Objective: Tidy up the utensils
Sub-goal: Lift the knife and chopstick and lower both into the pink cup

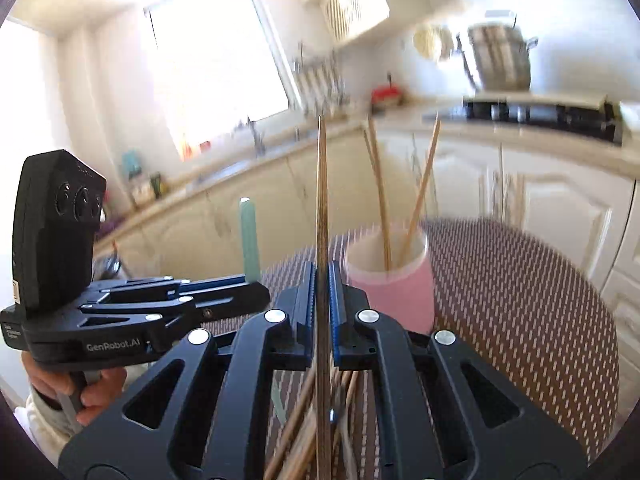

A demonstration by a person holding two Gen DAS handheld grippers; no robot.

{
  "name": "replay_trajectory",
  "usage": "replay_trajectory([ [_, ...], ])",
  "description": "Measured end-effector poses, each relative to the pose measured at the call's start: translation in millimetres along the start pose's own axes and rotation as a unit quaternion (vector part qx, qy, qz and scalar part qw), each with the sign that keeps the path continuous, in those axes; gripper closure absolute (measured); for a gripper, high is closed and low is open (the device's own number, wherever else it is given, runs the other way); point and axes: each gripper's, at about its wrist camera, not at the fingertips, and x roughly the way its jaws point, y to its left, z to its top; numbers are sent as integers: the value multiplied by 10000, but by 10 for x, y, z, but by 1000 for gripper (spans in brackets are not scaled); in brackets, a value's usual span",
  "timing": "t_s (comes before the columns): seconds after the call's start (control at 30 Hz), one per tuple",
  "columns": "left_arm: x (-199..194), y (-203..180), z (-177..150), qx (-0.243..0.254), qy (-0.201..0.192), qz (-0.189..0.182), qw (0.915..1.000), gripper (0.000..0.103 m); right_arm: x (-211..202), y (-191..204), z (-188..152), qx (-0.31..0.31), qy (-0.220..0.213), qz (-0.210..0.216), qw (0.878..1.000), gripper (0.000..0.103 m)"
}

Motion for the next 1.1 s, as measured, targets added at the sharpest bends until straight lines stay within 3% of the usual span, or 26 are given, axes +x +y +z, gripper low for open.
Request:
replay_trajectory([
  [0.27, -41, -172, 637, 170, -782, -51, 9968, 84, 144, -61, 413, -9, -1357, -137, 9907, 96],
  [0.47, 156, -134, 913, 55, -1118, -10, 9937, 84, 369, -260, 590, 9, -1837, -404, 9822, 96],
  [0.57, 264, -150, 964, 147, -1270, 102, 9917, 84, 496, -317, 625, 20, -1933, -457, 9801, 96],
  [0.93, 672, 92, 817, 123, -959, 231, 9950, 84, 886, -545, 531, 157, -2053, -655, 9764, 96],
  [1.1, 756, 229, 756, -184, -862, 164, 9960, 83, 914, -543, 461, 120, -1974, -697, 9778, 96],
])
